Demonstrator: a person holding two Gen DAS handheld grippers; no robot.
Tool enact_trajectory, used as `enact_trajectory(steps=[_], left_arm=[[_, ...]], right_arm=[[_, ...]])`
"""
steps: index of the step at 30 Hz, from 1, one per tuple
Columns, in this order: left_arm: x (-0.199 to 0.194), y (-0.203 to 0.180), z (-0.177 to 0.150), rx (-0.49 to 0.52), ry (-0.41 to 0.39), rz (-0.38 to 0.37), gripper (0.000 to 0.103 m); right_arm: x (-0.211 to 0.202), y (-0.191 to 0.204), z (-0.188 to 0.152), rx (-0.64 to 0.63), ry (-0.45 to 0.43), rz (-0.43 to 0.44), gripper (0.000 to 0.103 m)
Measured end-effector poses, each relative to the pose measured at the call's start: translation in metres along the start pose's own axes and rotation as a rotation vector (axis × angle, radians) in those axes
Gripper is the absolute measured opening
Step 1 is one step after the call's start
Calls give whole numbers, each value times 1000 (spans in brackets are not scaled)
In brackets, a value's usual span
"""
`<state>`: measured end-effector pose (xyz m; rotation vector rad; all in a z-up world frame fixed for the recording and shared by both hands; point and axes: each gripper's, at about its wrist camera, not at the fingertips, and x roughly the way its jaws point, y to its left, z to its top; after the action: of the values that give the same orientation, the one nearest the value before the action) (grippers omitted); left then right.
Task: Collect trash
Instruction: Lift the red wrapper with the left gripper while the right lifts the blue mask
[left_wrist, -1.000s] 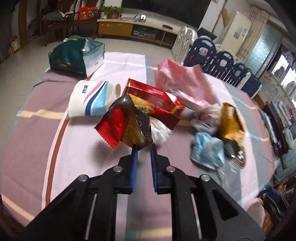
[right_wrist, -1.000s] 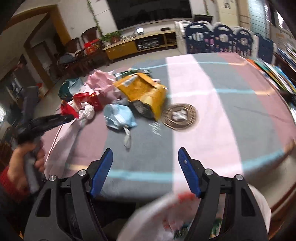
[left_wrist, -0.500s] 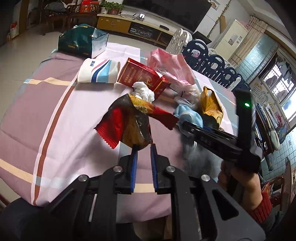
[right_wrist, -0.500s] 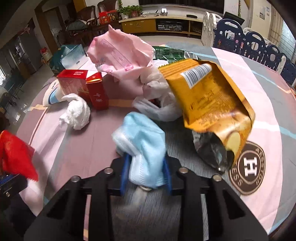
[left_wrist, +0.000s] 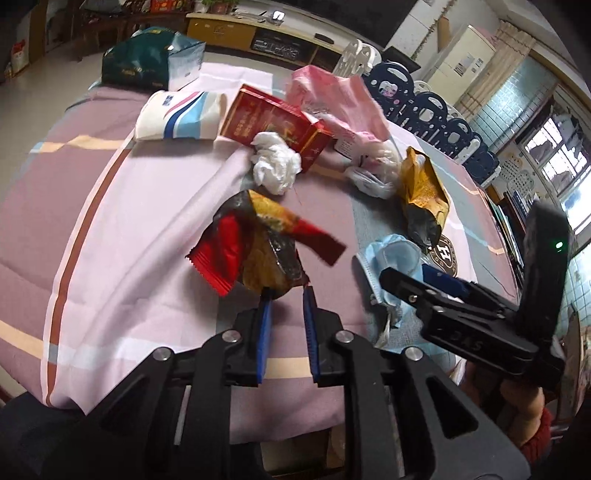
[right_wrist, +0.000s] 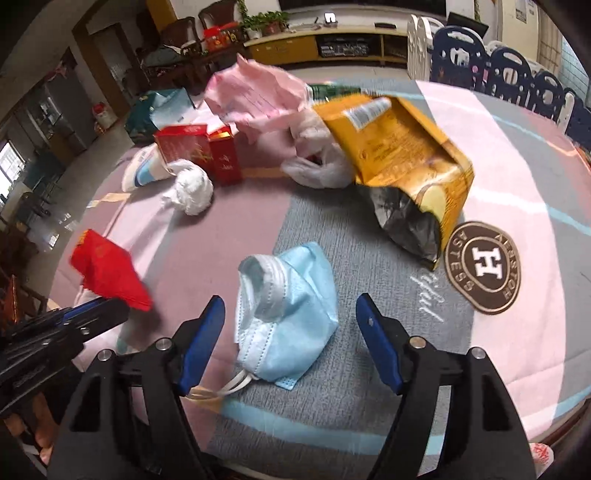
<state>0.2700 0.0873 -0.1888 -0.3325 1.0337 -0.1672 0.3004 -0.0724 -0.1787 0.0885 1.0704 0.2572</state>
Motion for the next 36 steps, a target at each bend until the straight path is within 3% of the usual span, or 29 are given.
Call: enact_trajectory(steps=[2,4,6,8,17,27,30,36], left_arm=[[1,3,-1,-12,4,-3,18],[2,3,-2,-8,7,-3,18],[3,1,-2,3,12,2,18],[4,-1,-2,12,15,8,18],[2,-4,-4,31,6,32,17],[-36,-15,-9,74,-177,95,15],[-55,-17,-11,53,-188,105,15],[-96,-50,-16,197,-283,123,15]], right_arm=[[9,3,-2,-9,13,-26,71],[10,8,-7,-29,-5,-52,61],[7,11,-11,-45,-12,-86,39],[3,9,-12,-22,-17,-70,28],[-59,-13,-29,77,-132,-83,26],[-111,-31,-76,140,-190,-109,26],[-123,-31,-83,135,-208,-136,26],[-151,-33,-94,166,-247,-140,26]])
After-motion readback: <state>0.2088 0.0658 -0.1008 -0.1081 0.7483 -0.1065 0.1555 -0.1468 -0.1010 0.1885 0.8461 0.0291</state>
